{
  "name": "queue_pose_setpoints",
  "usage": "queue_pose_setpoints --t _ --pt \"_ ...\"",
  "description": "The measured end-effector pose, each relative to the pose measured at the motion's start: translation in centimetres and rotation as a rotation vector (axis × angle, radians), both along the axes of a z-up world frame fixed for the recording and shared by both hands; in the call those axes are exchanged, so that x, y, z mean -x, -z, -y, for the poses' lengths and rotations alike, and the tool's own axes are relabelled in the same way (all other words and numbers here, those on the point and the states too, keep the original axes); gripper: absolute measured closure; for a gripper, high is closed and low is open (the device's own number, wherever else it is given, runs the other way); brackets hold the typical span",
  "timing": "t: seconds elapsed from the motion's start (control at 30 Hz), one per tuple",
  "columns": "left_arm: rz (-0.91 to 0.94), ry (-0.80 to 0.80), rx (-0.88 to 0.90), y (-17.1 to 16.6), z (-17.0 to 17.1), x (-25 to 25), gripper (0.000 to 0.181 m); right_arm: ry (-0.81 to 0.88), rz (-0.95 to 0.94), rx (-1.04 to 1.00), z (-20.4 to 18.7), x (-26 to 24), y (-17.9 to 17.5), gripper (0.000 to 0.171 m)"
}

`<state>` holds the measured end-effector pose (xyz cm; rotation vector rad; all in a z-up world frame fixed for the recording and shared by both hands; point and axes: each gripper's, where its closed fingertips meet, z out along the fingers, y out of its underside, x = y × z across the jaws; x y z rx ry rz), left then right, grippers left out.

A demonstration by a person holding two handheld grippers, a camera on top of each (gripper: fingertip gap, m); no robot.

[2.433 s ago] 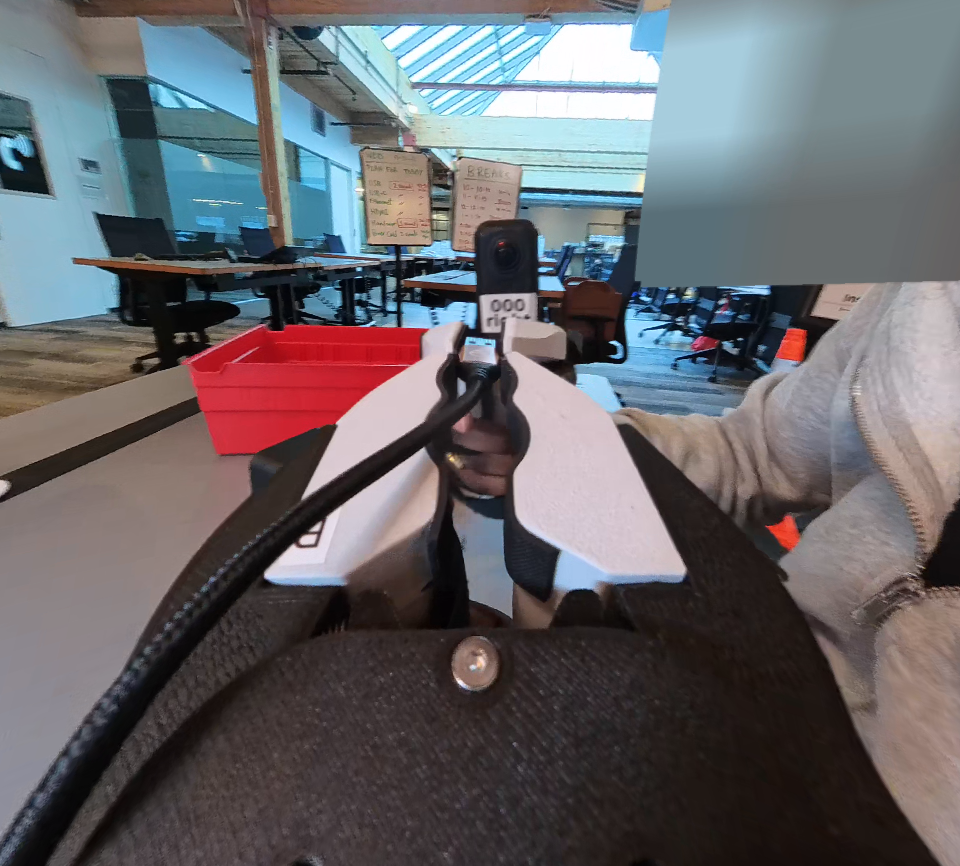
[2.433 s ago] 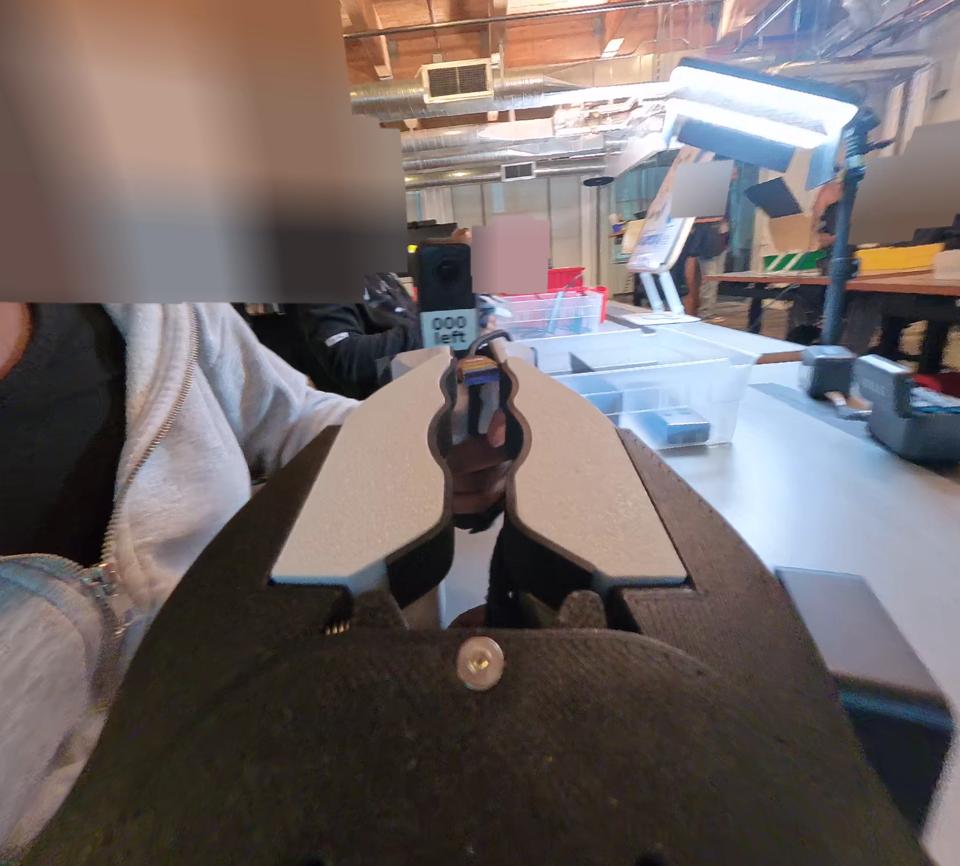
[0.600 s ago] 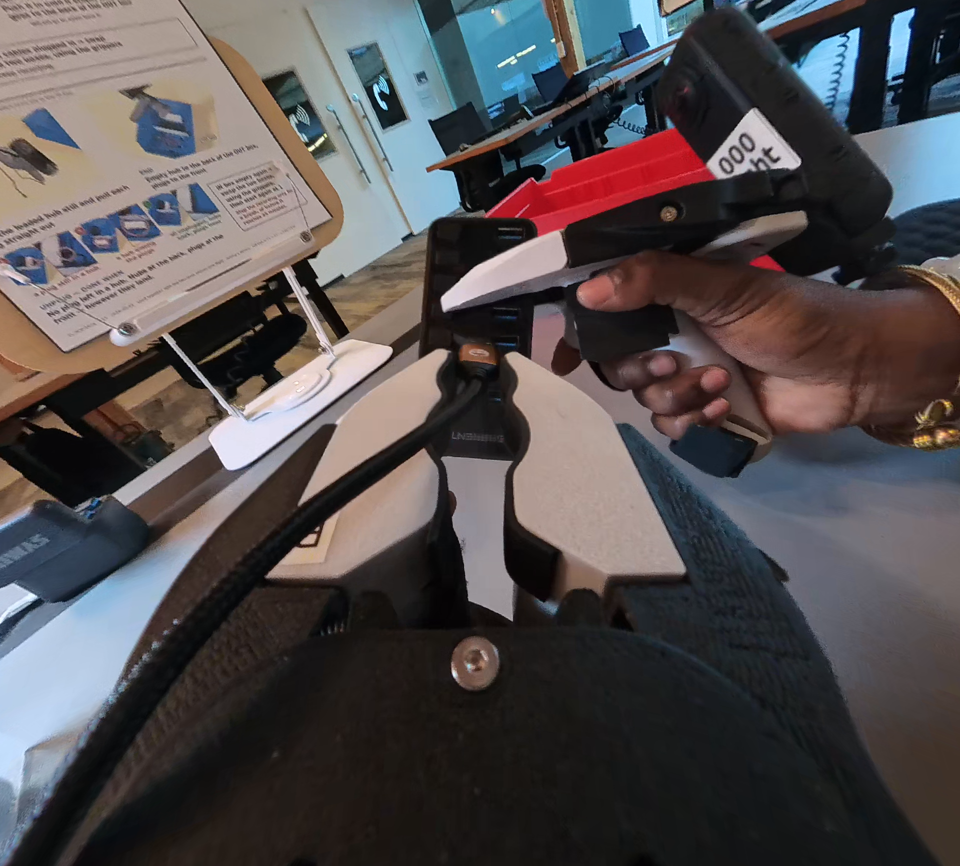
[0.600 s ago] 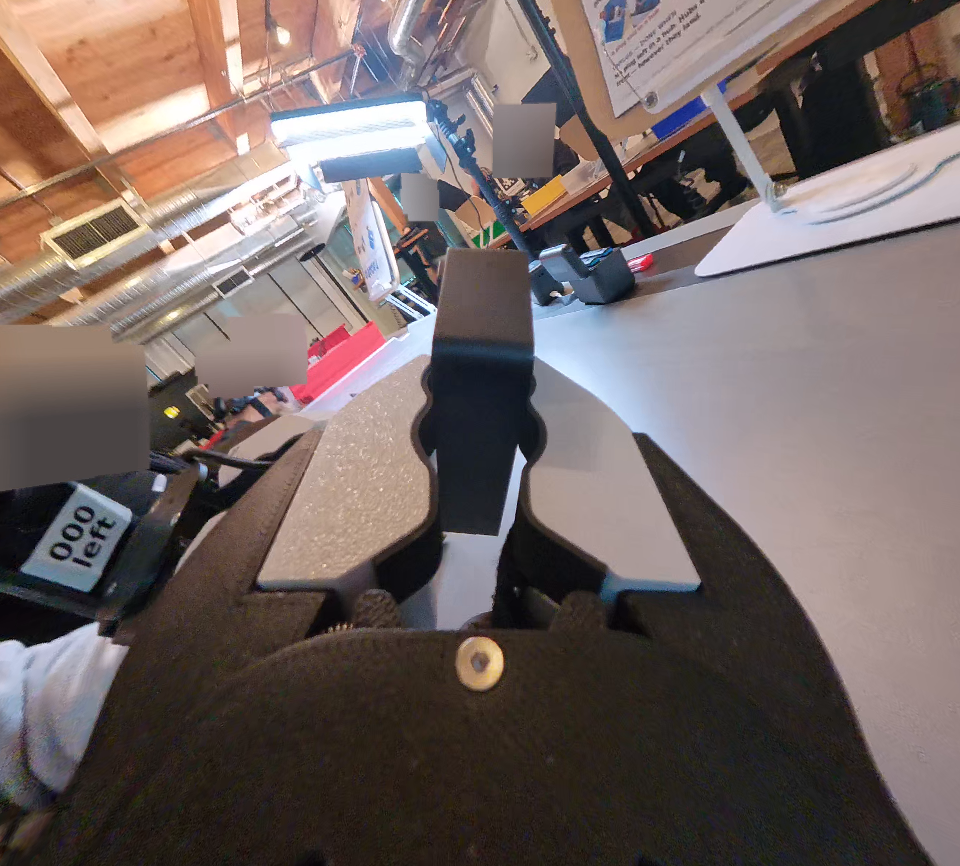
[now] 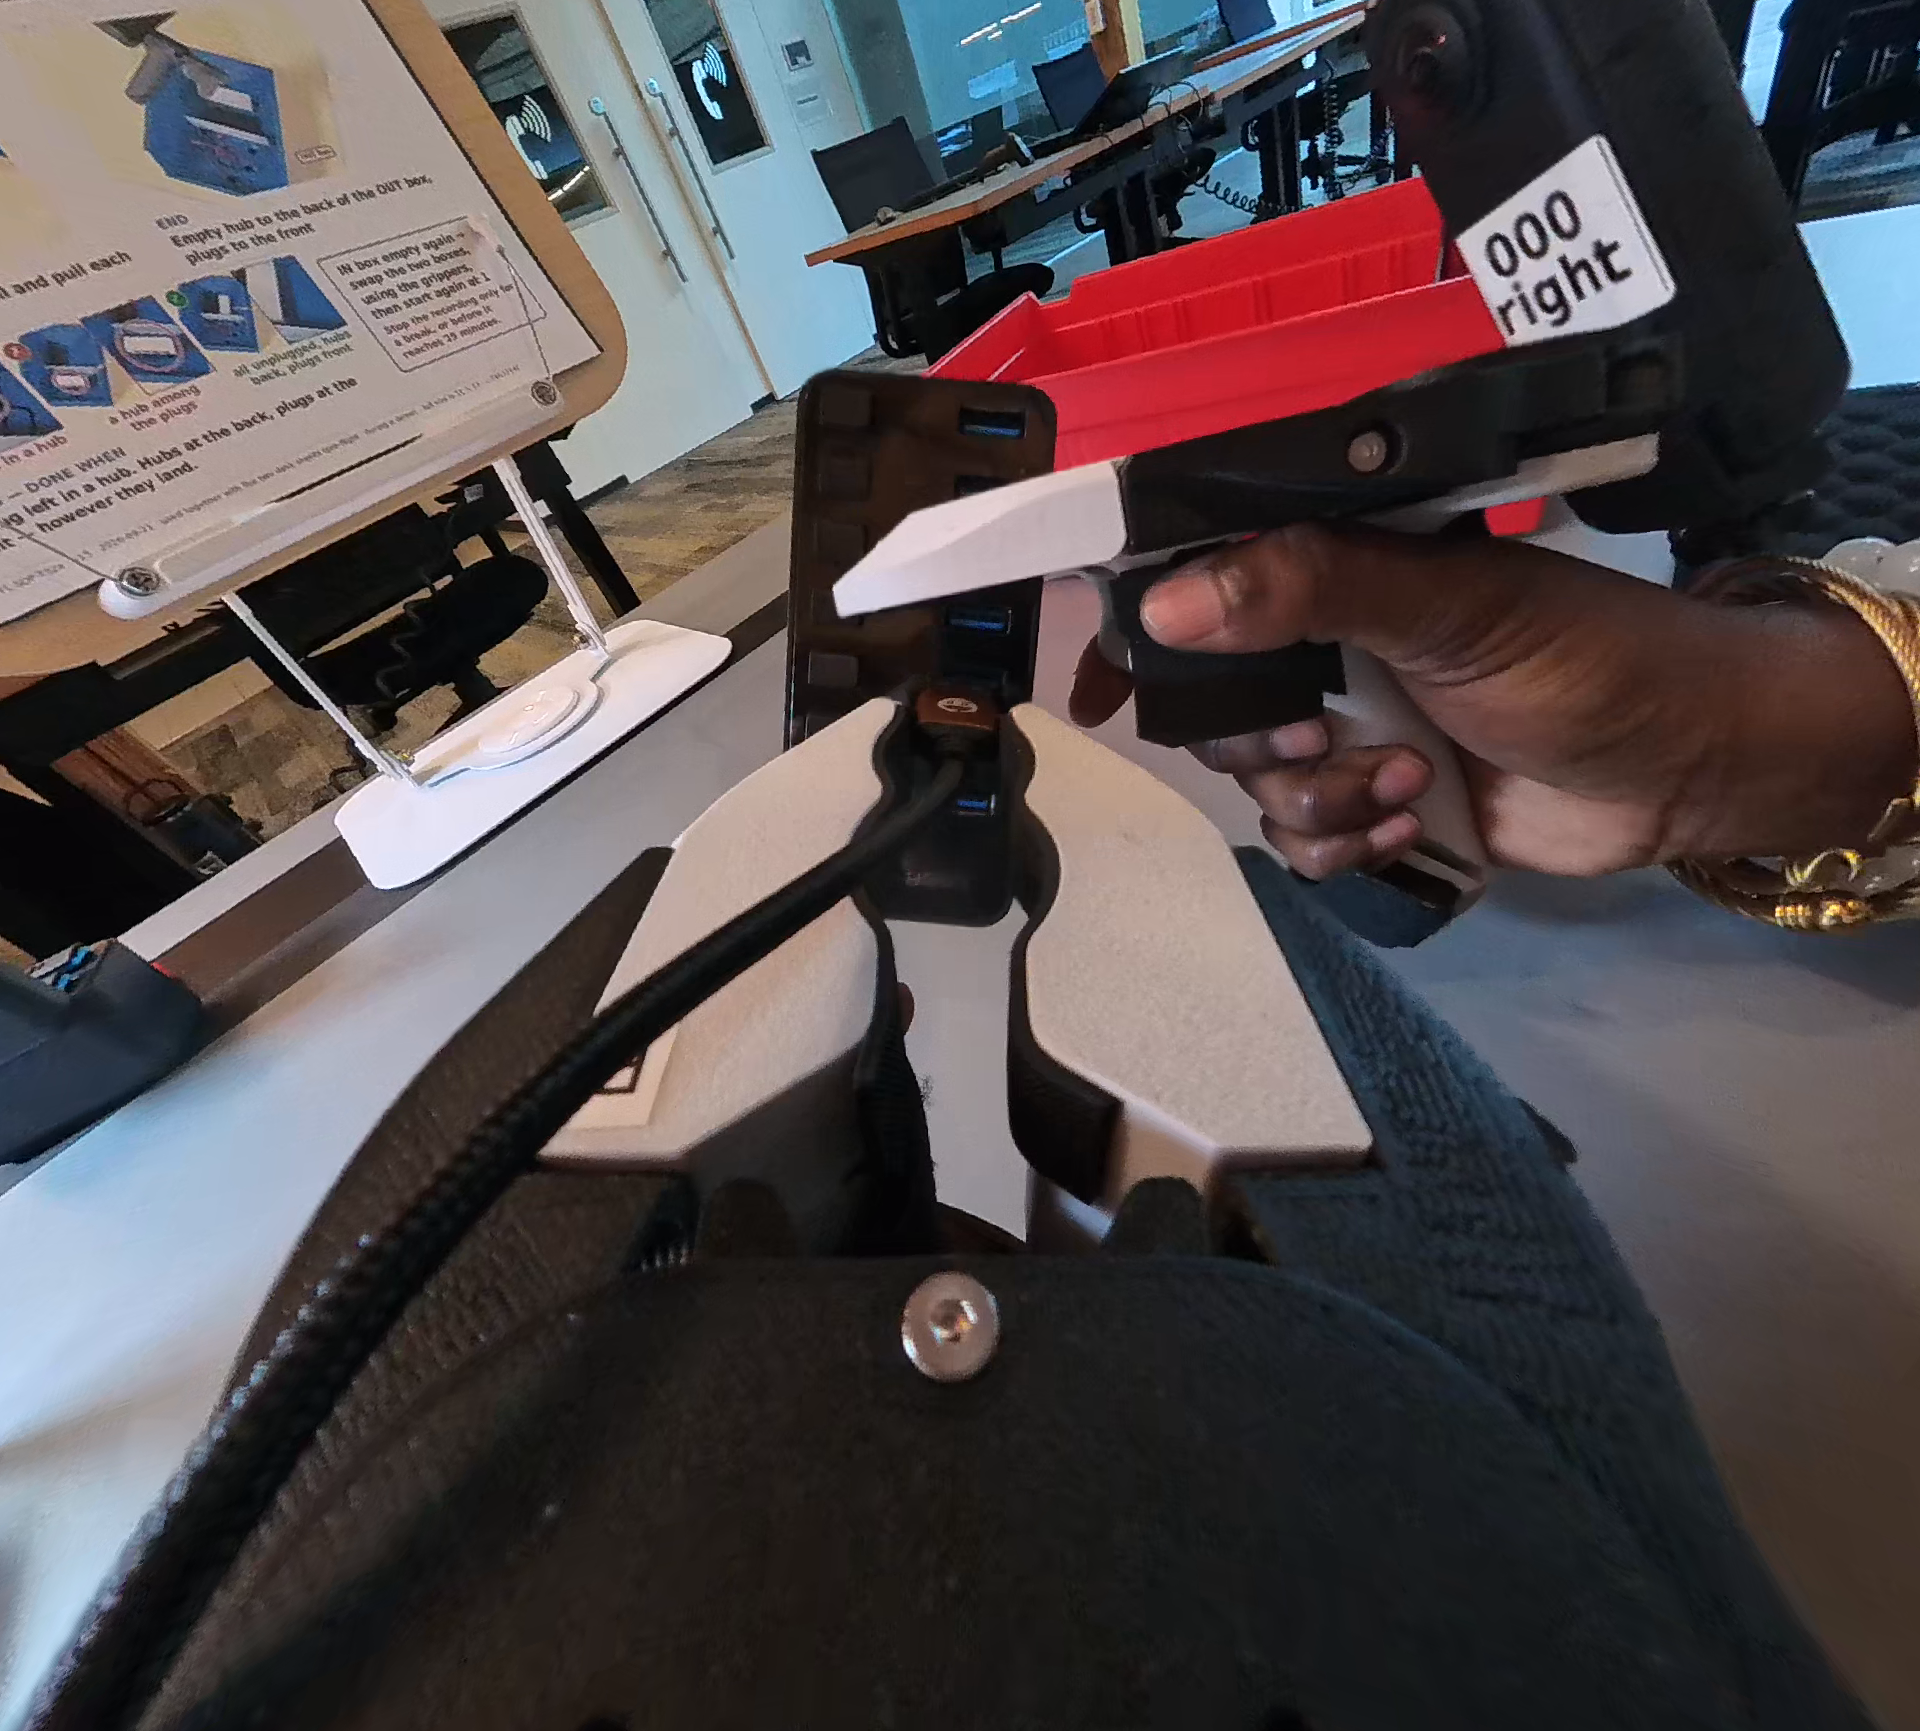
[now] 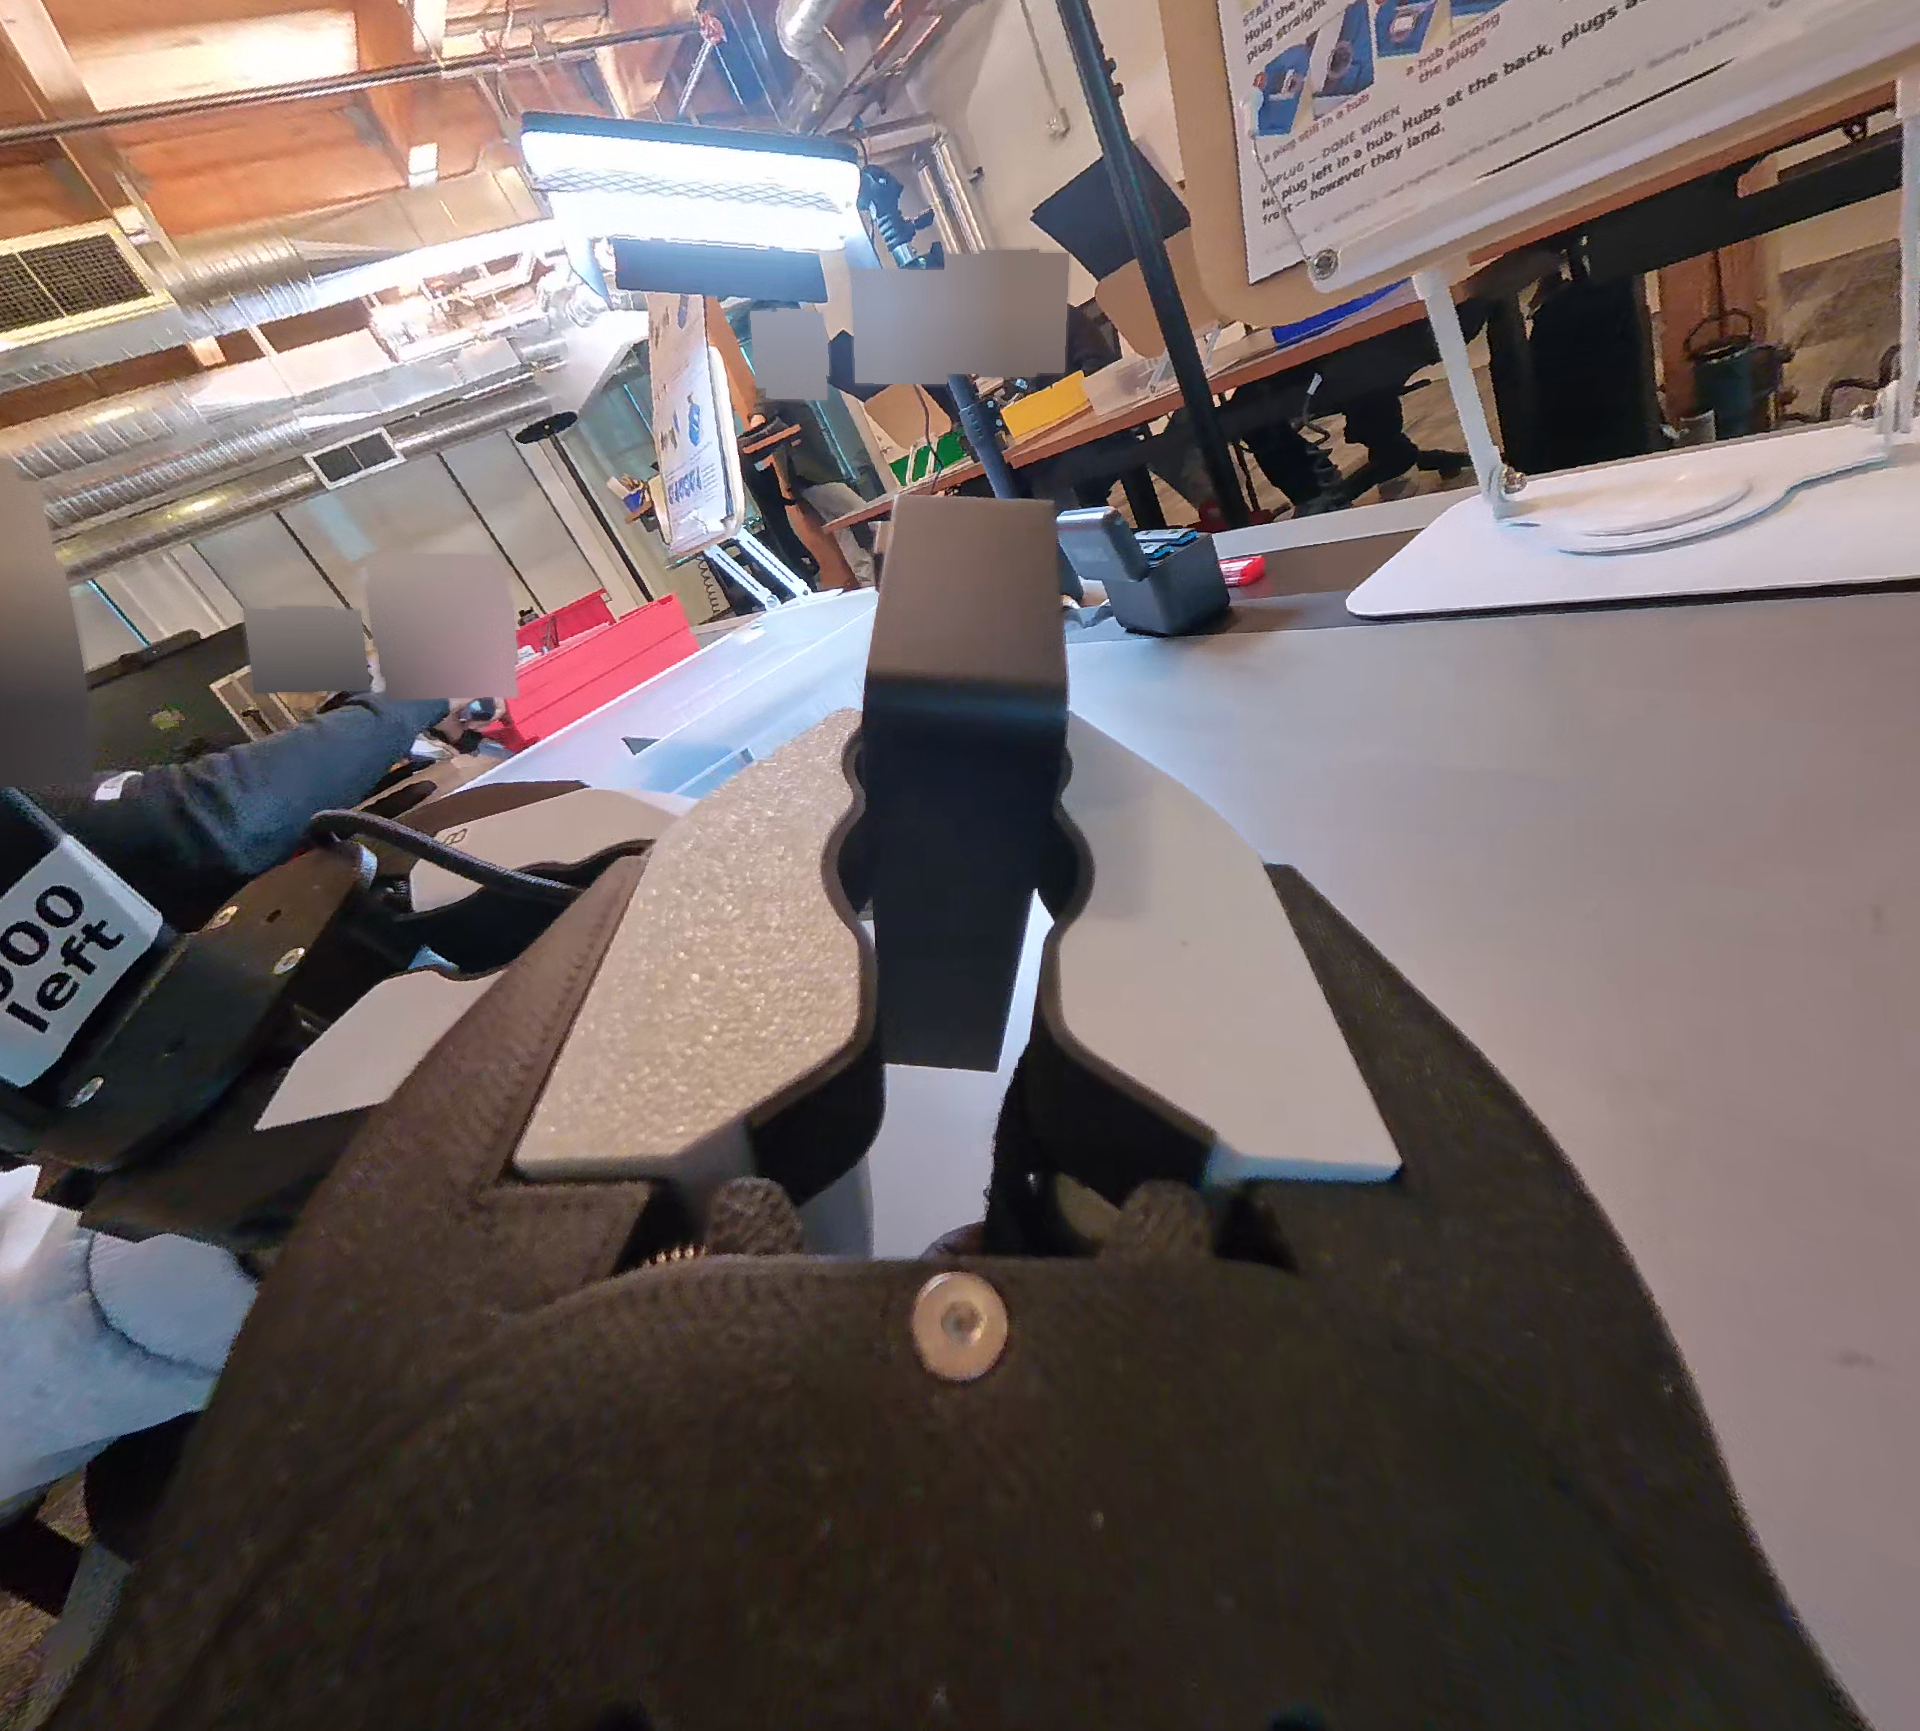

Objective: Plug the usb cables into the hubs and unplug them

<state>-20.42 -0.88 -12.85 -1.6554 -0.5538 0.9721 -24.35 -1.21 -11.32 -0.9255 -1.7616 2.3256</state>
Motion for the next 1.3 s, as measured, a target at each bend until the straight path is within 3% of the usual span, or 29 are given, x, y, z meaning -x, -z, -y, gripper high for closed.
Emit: queue_pose_setpoints --t 0.57,0.87,1.13,1.3 --pt "0.045 -0.056 -0.012 0.2 -0.2 0.2 0.165 0.044 -0.034 -0.027 0.5 -0.2 0.5 0.142" --pt "0.045 -0.038 0.007 0.4 -0.2 0.4 0.165 -0.059 0.181 0.183 0.2 0.3 0.7 0.143" --pt "0.125 -0.035 -0.115 0.4 -0.4 0.7 0.166 0.083 -0.059 0.014 -0.2 0.3 -0.1 0.142" --pt "0.180 -0.057 -0.154 1.1 -0.6 1.2 0.164 0.106 -0.029 0.021 -0.4 0.9 0.5 0.142"
